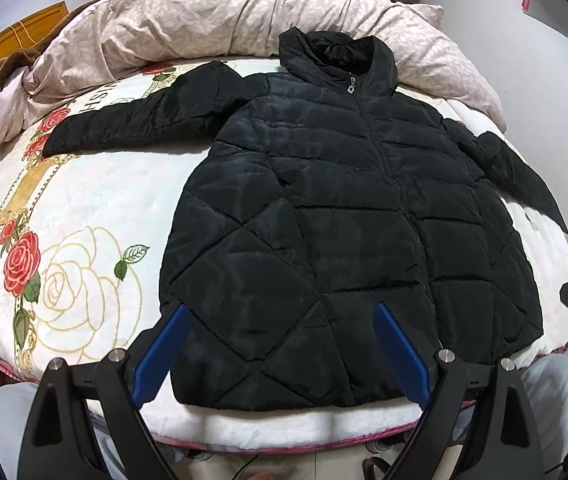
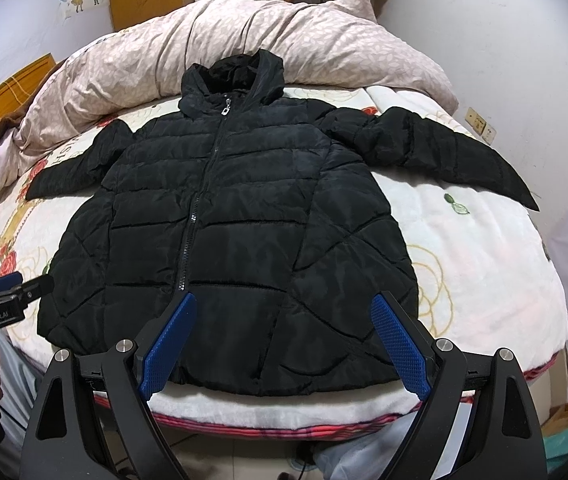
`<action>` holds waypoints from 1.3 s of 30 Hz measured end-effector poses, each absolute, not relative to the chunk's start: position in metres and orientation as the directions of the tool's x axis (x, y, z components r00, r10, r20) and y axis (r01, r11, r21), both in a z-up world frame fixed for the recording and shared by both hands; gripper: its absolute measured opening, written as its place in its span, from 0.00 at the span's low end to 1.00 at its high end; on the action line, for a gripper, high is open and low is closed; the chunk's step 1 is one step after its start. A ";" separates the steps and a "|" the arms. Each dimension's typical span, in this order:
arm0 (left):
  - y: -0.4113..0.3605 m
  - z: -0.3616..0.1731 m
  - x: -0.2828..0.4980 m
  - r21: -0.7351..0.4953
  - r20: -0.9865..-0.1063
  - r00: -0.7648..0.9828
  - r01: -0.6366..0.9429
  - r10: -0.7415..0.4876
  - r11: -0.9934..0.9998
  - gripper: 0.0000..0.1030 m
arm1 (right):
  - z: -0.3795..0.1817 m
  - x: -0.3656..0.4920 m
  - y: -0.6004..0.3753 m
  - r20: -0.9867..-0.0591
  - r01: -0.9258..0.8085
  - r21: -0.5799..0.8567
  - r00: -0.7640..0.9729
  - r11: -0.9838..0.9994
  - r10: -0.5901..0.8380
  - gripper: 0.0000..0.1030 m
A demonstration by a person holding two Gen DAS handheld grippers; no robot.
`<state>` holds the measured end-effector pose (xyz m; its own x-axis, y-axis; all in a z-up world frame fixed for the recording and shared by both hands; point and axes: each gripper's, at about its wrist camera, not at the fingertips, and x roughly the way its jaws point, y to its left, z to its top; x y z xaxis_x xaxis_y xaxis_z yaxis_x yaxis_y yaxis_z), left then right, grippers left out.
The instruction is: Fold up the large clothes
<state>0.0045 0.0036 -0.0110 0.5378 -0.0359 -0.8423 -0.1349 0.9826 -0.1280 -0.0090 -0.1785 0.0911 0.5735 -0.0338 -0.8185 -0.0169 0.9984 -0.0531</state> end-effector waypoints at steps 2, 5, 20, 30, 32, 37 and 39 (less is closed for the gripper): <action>0.008 -0.011 0.008 -0.131 -0.839 0.543 -0.138 -0.035 0.982 0.92 | 0.088 -0.003 -0.176 -0.822 -0.026 -0.051 0.569 0.998 -0.027 0.86; 0.015 -0.014 0.018 -0.131 -0.837 0.547 -0.147 -0.030 0.980 0.92 | 0.082 0.010 -0.172 -0.828 -0.041 -0.041 0.561 0.998 -0.011 0.86; 0.106 -0.036 0.089 -0.127 -0.820 0.567 -0.316 0.080 0.940 0.91 | 0.047 0.107 -0.108 -0.853 -0.214 -0.007 0.512 0.977 0.106 0.87; 0.209 -0.068 0.145 -0.150 -0.836 0.532 -0.456 0.134 0.877 0.92 | 0.021 0.177 -0.055 -0.867 -0.314 0.003 0.472 0.949 0.159 0.87; 0.234 -0.077 0.156 -0.142 -0.842 0.514 -0.502 0.162 0.853 0.91 | 0.017 0.189 -0.046 -0.868 -0.324 0.006 0.468 0.946 0.166 0.87; 0.293 -0.095 0.179 -0.161 -0.837 0.508 -0.584 0.203 0.795 0.91 | 0.001 0.217 -0.026 -0.876 -0.344 0.001 0.452 0.939 0.166 0.87; 0.314 -0.101 0.186 -0.160 -0.830 0.509 -0.609 0.227 0.777 0.91 | -0.005 0.225 -0.022 -0.878 -0.352 -0.009 0.450 0.936 0.161 0.87</action>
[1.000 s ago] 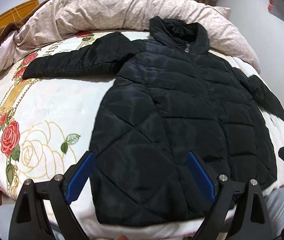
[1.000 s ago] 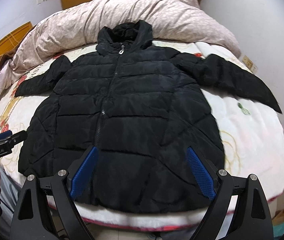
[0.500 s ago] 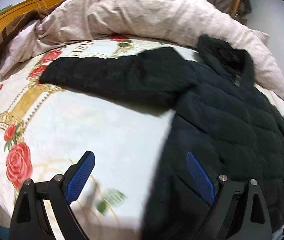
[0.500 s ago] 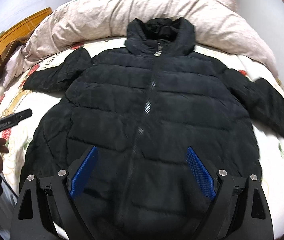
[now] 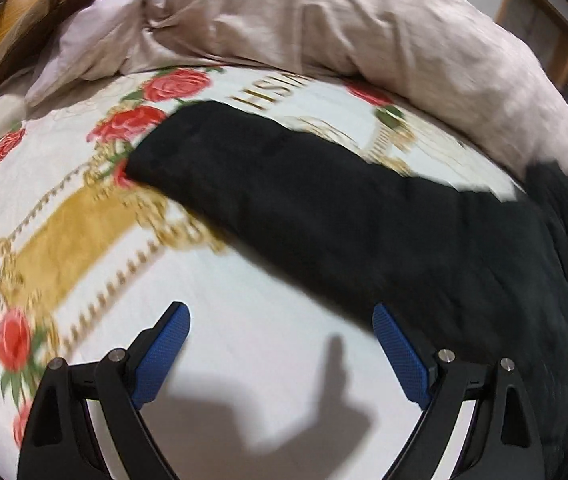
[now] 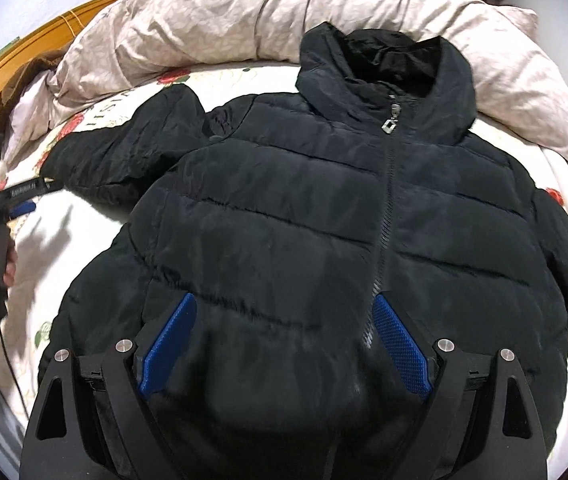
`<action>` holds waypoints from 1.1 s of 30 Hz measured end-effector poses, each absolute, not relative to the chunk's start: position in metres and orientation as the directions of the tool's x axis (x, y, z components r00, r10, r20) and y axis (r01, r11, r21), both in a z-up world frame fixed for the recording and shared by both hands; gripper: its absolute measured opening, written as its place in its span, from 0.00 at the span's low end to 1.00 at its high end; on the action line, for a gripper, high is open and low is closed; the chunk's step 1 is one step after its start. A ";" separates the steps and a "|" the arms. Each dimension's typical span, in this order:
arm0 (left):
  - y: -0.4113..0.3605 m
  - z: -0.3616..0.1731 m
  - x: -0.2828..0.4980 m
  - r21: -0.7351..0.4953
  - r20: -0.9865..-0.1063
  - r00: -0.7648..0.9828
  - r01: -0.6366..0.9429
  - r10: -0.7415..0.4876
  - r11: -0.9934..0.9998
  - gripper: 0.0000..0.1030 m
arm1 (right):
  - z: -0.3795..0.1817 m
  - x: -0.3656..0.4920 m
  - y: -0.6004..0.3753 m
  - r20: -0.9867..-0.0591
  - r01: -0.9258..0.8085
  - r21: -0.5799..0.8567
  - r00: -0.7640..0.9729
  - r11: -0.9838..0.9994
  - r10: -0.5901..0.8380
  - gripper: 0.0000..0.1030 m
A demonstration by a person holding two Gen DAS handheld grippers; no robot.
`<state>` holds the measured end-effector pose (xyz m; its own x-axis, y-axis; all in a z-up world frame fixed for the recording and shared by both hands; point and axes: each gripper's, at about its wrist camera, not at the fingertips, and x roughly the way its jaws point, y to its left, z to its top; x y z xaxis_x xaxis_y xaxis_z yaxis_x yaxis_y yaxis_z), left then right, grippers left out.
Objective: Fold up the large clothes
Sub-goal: 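Grasp the jacket sleeve cuff with the left tool and lift it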
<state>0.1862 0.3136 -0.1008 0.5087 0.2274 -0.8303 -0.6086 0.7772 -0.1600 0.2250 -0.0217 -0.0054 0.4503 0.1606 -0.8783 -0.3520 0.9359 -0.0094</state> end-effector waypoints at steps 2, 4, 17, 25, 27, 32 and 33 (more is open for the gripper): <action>0.335 -0.106 0.192 -0.184 -0.825 0.517 -0.629 0.230 0.755 0.91 | -0.011 0.231 -0.019 -0.879 -0.356 -0.018 0.450 0.934 0.155 0.87; 0.350 -0.111 0.197 -0.194 -0.820 0.521 -0.642 0.236 0.741 0.91 | -0.015 0.237 -0.018 -0.879 -0.356 -0.028 0.454 0.934 0.147 0.87; 0.389 -0.128 0.230 -0.205 -0.785 0.548 -0.668 0.288 0.715 0.70 | -0.029 0.258 -0.039 -0.885 -0.293 -0.087 0.462 0.952 0.061 0.87; 0.386 -0.105 0.230 -0.238 -0.790 0.562 -0.649 0.245 0.723 0.15 | -0.020 0.248 -0.052 -0.886 -0.257 -0.098 0.462 0.962 0.033 0.87; 0.381 -0.091 0.228 -0.237 -0.786 0.570 -0.636 0.241 0.734 0.14 | -0.015 0.242 -0.054 -0.884 -0.254 -0.105 0.466 0.961 0.027 0.87; 0.360 -0.042 0.216 -0.267 -0.746 0.632 -0.573 0.210 0.775 0.12 | 0.003 0.223 -0.059 -0.873 -0.251 -0.122 0.488 0.960 0.016 0.87; 0.354 -0.030 0.212 -0.280 -0.735 0.649 -0.554 0.197 0.784 0.12 | 0.008 0.219 -0.060 -0.870 -0.250 -0.123 0.493 0.960 0.017 0.87</action>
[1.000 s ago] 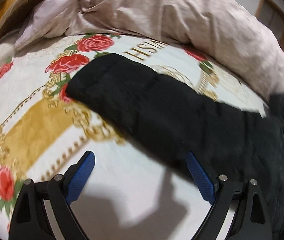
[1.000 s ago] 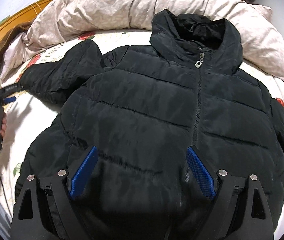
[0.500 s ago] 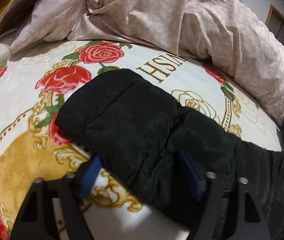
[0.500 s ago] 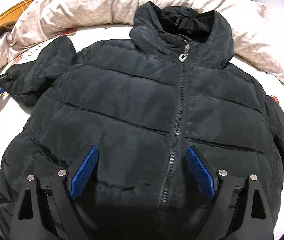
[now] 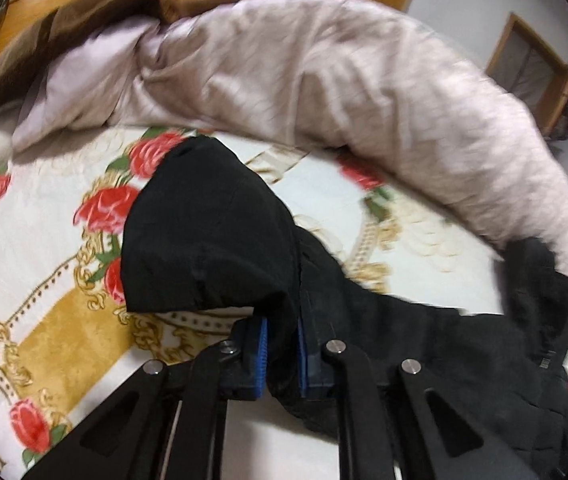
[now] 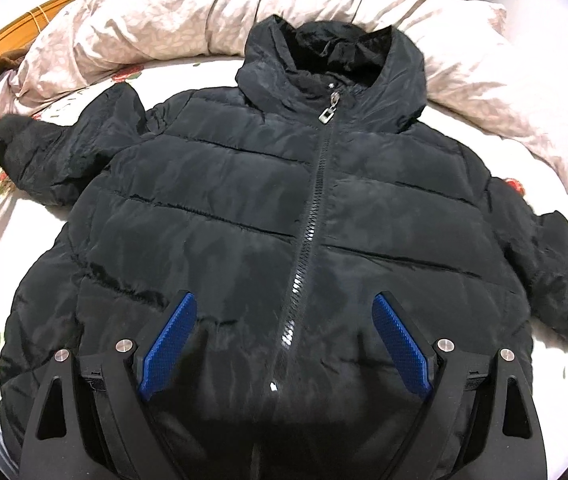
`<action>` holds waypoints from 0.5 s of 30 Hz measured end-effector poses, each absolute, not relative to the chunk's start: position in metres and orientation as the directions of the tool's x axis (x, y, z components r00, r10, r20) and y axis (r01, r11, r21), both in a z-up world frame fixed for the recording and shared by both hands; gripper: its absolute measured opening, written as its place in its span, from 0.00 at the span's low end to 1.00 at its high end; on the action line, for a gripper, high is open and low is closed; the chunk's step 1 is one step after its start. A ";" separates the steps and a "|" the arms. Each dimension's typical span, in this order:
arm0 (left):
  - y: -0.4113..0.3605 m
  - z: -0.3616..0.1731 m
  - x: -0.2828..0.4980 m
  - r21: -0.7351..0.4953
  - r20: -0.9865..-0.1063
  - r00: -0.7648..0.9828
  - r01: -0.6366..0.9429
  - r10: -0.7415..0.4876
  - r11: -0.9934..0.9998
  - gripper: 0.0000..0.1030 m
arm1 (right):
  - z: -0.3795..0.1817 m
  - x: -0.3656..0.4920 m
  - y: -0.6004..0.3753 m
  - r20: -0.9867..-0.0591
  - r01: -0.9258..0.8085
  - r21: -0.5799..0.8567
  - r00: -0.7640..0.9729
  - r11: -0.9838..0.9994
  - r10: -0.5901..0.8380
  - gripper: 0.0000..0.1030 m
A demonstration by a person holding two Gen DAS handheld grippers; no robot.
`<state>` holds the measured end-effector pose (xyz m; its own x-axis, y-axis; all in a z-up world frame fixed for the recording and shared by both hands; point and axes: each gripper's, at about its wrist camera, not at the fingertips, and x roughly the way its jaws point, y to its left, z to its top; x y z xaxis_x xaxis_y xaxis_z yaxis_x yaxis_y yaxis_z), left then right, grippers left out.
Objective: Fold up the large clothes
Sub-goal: 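Grasp the jacket sleeve cuff with the left tool and lift it, then carry the held sleeve across the jacket body with the left tool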
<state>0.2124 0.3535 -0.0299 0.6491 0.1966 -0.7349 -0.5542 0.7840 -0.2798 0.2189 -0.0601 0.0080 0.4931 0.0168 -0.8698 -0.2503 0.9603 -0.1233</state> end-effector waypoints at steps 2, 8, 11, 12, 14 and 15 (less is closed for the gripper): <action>0.340 -0.009 0.206 -0.293 -0.717 0.676 -0.517 0.173 0.804 0.11 | 0.016 0.212 -0.063 -0.865 -0.246 -0.123 0.502 0.961 0.018 0.87; 0.290 0.045 0.192 -0.318 -0.681 0.727 -0.405 0.090 0.857 0.10 | 0.042 0.190 -0.075 -0.849 -0.232 -0.114 0.528 0.966 0.027 0.87; 0.263 0.067 0.189 -0.336 -0.667 0.744 -0.349 0.041 0.875 0.10 | 0.053 0.181 -0.085 -0.841 -0.226 -0.108 0.540 0.968 0.032 0.87; 0.253 0.073 0.189 -0.342 -0.662 0.749 -0.330 0.024 0.880 0.10 | 0.057 0.177 -0.089 -0.838 -0.220 -0.106 0.545 0.970 0.032 0.87; 0.231 0.085 0.189 -0.342 -0.653 0.757 -0.287 -0.007 0.895 0.10 | 0.062 0.173 -0.097 -0.835 -0.210 -0.101 0.550 0.973 0.032 0.87; 0.220 0.091 0.191 -0.345 -0.648 0.761 -0.264 -0.025 0.901 0.10 | 0.064 0.171 -0.102 -0.833 -0.203 -0.095 0.552 0.975 0.034 0.87</action>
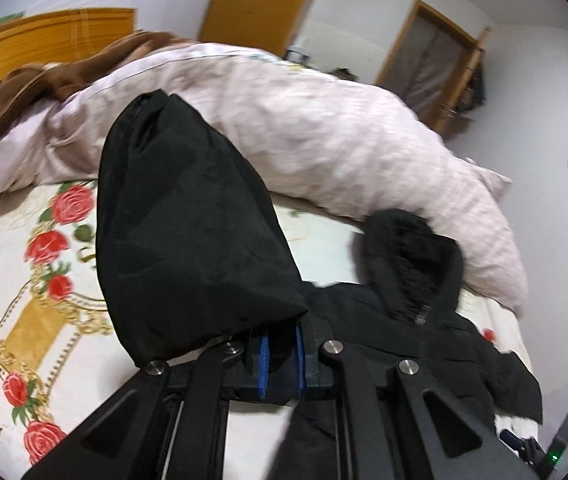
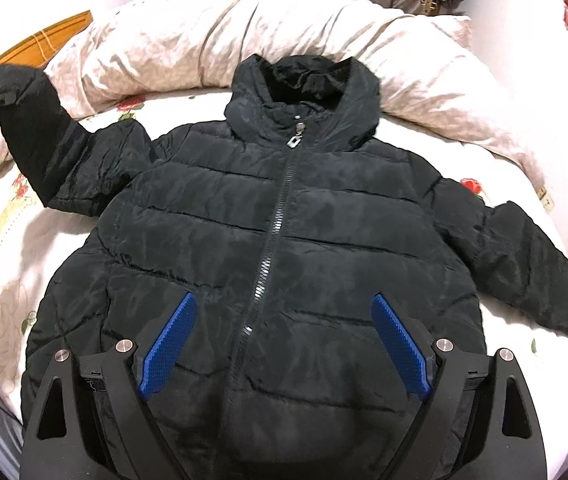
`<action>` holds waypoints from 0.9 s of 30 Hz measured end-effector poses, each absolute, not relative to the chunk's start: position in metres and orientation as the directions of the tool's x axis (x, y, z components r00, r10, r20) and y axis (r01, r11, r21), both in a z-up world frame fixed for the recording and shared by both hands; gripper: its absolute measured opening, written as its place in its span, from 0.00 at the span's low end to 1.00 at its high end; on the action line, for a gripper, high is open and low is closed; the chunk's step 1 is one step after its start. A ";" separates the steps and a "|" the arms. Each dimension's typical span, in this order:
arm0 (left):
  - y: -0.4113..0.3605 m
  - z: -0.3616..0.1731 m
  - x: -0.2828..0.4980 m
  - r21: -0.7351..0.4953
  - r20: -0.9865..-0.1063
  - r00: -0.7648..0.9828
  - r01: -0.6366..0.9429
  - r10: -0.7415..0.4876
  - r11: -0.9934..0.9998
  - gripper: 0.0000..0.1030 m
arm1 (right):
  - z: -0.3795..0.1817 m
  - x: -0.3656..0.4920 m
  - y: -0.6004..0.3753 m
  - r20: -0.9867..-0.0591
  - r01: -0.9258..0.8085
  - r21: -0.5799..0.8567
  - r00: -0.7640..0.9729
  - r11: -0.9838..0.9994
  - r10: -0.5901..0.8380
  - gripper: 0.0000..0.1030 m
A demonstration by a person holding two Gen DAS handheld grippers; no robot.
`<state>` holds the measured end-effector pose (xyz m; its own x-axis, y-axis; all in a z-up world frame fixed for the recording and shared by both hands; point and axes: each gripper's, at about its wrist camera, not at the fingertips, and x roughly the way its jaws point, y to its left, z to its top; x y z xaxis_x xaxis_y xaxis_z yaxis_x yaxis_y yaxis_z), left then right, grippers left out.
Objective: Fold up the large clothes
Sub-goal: 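Carry the held sleeve across the jacket body with the left tool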
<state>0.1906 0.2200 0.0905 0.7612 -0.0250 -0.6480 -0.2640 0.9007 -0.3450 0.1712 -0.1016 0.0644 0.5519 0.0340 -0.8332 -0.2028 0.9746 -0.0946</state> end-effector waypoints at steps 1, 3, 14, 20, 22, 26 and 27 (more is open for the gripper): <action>0.209 0.095 0.191 -0.350 -0.643 0.765 -0.243 -0.043 0.905 0.10 | 0.067 0.168 -0.109 -0.831 -0.192 -0.086 0.555 0.978 0.036 0.86; 0.186 0.104 0.194 -0.354 -0.634 0.770 -0.197 -0.079 0.914 0.10 | 0.070 0.166 -0.119 -0.827 -0.176 -0.077 0.560 0.981 0.036 0.86; 0.066 0.097 0.228 -0.340 -0.649 0.722 0.008 -0.240 0.941 0.10 | 0.077 0.157 -0.179 -0.808 -0.079 -0.051 0.589 0.996 0.005 0.86; 0.014 0.068 0.250 -0.357 -0.673 0.670 0.079 -0.315 0.931 0.10 | 0.067 0.160 -0.203 -0.815 -0.033 -0.035 0.579 0.999 -0.009 0.86; -0.003 0.056 0.256 -0.364 -0.683 0.647 0.100 -0.338 0.926 0.10 | 0.062 0.163 -0.210 -0.821 -0.019 -0.029 0.571 0.999 -0.013 0.86; -0.034 0.024 0.270 -0.385 -0.705 0.591 0.143 -0.391 0.912 0.11 | 0.050 0.167 -0.222 -0.830 0.005 -0.028 0.557 1.000 -0.026 0.86; -0.040 0.016 0.273 -0.395 -0.710 0.576 0.152 -0.406 0.906 0.11 | 0.048 0.167 -0.224 -0.832 0.010 -0.029 0.554 1.000 -0.030 0.86</action>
